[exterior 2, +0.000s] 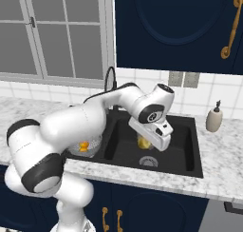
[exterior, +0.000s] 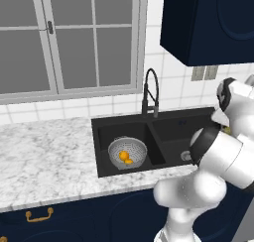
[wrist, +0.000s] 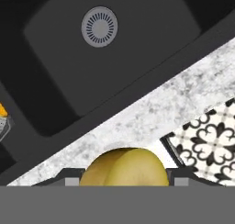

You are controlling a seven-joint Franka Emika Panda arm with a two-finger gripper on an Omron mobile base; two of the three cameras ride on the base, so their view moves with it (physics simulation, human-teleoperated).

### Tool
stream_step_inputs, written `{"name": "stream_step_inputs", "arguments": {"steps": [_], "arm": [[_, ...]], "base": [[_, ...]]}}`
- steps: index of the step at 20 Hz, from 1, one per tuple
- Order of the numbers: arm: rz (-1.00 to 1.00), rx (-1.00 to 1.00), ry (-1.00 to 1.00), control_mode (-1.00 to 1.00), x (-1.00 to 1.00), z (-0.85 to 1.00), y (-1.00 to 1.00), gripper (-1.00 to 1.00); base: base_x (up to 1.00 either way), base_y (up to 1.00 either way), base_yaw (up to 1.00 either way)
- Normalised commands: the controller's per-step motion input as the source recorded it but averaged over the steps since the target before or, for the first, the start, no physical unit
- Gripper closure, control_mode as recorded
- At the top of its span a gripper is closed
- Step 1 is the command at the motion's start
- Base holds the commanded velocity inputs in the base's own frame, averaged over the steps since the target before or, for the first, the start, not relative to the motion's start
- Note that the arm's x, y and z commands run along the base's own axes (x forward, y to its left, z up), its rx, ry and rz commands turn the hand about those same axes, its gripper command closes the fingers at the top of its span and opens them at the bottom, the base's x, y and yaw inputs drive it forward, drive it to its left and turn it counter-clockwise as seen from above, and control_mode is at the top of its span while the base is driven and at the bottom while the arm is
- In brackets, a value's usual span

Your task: Put the colander in the sink, put the kiwi, tangerine, orange in the colander, and turn on the sink faucet and pour water over the colander.

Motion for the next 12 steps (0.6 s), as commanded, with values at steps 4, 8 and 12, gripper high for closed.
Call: {"name": "stream_step_inputs", "arguments": {"steps": [4,8,12], "arm": [[0.11,0.00,0.00,-1.00,-0.44,0.54,0.69,1.00],[0.13,0.00,-0.01,-1.00,-0.17,0.44,0.82,1.00],[0.13,0.00,-0.01,-1.00,-0.06,0.36,0.88,1.00]], "base": [[0.00,0.00,0.00],[0.00,0.00,0.00],[0.00,0.00,0.00]]}}
